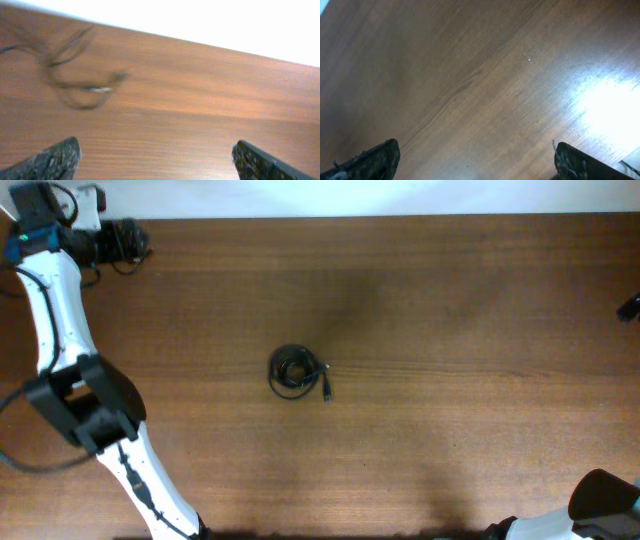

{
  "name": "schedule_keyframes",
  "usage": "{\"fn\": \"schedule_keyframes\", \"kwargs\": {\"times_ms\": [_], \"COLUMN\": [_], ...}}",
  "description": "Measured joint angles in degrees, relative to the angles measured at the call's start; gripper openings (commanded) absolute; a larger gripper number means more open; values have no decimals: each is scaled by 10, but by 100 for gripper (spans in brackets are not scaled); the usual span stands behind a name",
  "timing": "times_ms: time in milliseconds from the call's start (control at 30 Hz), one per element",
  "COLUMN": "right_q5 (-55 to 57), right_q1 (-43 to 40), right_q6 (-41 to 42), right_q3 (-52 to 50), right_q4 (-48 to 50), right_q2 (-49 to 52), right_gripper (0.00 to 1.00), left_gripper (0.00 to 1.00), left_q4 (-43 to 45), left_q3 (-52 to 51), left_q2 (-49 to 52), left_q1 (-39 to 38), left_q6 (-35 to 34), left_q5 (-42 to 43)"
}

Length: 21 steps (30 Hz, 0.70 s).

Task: Untangle cables
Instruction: 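Move both grippers back to the remaining cable bundle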

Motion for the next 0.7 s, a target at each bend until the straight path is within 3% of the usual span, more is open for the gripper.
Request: {"fn": "schedule_keyframes", "kwargs": {"times_ms": [67,167,333,500,600,700], "right_q5": [0,0,0,0,0,0], "right_q1": [0,0,0,0,0,0], "right_q6": [0,0,0,0,0,0], "right_q3": [0,0,0,0,0,0], "right_q4": [0,0,0,0,1,1], "right_q2": [0,0,0,0,0,0], "right_gripper": [98,98,98,98,98,98], "left_gripper": [99,99,99,99,99,99], "left_q4": [-94,-231,-402,-429,-430,-430], "left_q3": [6,10,7,7,3,3], "left_q2": [-59,-89,-89,-91,-134,-237], "left_q1": [-7,-17,-93,-229,-301,-311], "left_q6": [-18,9,73,89,50,-3], "left_q5": [120,211,236,162,81,-27]}}
